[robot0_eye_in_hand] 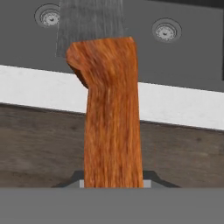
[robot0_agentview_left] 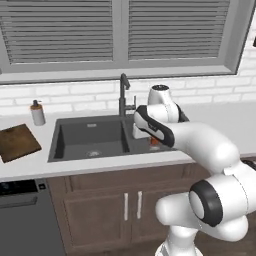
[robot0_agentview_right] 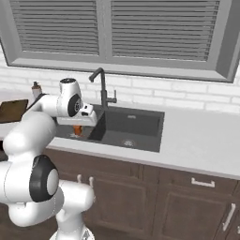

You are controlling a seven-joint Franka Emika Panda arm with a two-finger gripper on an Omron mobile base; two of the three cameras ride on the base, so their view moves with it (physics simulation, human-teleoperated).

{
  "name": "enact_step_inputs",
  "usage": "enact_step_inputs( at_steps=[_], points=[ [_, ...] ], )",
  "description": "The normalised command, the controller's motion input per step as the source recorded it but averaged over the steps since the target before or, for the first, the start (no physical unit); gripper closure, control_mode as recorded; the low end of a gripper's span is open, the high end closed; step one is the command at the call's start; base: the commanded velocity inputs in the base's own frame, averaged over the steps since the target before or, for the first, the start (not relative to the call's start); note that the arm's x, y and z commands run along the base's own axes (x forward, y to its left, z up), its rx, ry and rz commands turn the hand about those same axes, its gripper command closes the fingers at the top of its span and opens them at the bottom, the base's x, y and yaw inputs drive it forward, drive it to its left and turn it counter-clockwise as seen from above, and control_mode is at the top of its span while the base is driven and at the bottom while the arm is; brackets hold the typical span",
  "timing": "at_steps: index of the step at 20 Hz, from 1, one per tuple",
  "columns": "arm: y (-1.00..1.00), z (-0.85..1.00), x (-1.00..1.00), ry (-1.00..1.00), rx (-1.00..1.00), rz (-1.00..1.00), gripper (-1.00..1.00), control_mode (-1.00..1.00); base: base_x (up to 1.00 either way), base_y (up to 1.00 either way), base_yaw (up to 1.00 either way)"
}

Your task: Pick up the knife from the drawer and place it on the cutting board. Then place the meat from the plate to the cutting board.

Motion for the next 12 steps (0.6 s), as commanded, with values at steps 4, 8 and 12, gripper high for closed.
enact_step_inputs(
  at_steps=[4,8,12],
  points=[
    [0.00,0.00,0.00,0.00,0.00,0.00,1.00,1.00,0.41,0.77,0.00],
    [0.00,0.00,0.00,0.00,0.00,0.00,1.00,1.00,0.38,0.87,0.00],
    [0.00,0.00,0.00,0.00,0.00,0.00,1.00,1.00,0.29,0.96,0.01]
  ],
)
